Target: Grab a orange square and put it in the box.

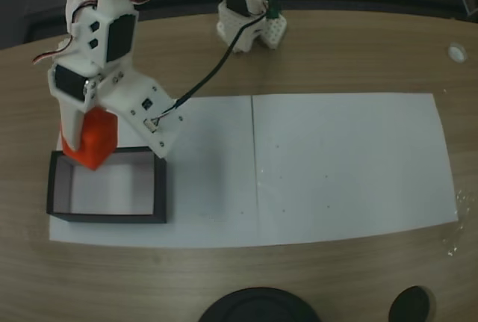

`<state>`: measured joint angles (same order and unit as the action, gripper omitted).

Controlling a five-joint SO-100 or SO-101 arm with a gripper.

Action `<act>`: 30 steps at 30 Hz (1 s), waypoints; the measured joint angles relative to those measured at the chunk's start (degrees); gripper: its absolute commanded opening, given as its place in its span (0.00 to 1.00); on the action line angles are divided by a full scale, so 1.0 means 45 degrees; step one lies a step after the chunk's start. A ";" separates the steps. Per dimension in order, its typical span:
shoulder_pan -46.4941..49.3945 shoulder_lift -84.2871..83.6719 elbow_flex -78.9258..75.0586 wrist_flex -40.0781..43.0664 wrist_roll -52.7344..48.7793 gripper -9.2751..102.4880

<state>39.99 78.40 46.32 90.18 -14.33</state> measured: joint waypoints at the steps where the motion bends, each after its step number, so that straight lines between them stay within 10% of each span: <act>1: 0.0039 -0.0273 0.0000 0.0000 0.0000 0.20; 30: -0.0059 -0.2227 0.0000 0.0254 0.0000 0.26</act>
<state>39.73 68.38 46.32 91.32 -14.33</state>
